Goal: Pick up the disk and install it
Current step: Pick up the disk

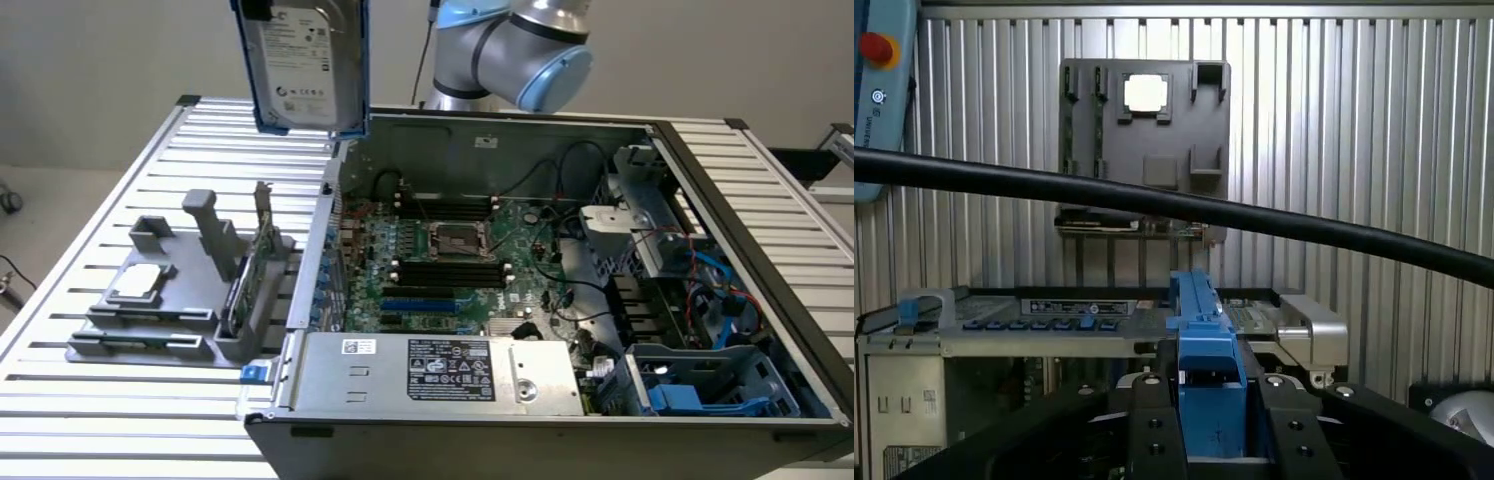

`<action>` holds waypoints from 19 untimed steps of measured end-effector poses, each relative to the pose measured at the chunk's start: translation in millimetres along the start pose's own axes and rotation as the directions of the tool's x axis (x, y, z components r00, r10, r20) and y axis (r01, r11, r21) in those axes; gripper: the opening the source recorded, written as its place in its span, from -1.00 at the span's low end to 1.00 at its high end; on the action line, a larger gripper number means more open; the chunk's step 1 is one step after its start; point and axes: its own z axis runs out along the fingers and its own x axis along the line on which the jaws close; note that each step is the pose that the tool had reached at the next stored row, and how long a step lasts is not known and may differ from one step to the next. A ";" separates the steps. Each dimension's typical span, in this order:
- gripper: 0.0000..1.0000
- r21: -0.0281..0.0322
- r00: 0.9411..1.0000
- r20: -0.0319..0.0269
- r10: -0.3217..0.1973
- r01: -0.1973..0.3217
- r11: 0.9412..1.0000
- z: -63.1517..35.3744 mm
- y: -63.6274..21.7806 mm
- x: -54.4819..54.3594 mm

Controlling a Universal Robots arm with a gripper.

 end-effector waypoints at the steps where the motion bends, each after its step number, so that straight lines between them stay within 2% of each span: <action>1: -0.35 0.000 1.000 0.000 0.000 0.000 1.000 -0.2 -4.5 1.8; 8: -0.35 0.000 1.000 0.000 0.000 0.000 1.000 -1.3 -36.1 14.7; 14: -0.35 0.001 1.000 0.000 0.000 0.000 1.000 0.1 -54.0 26.0; 19: -0.35 0.005 1.000 0.000 0.000 0.000 1.000 3.5 -70.3 36.4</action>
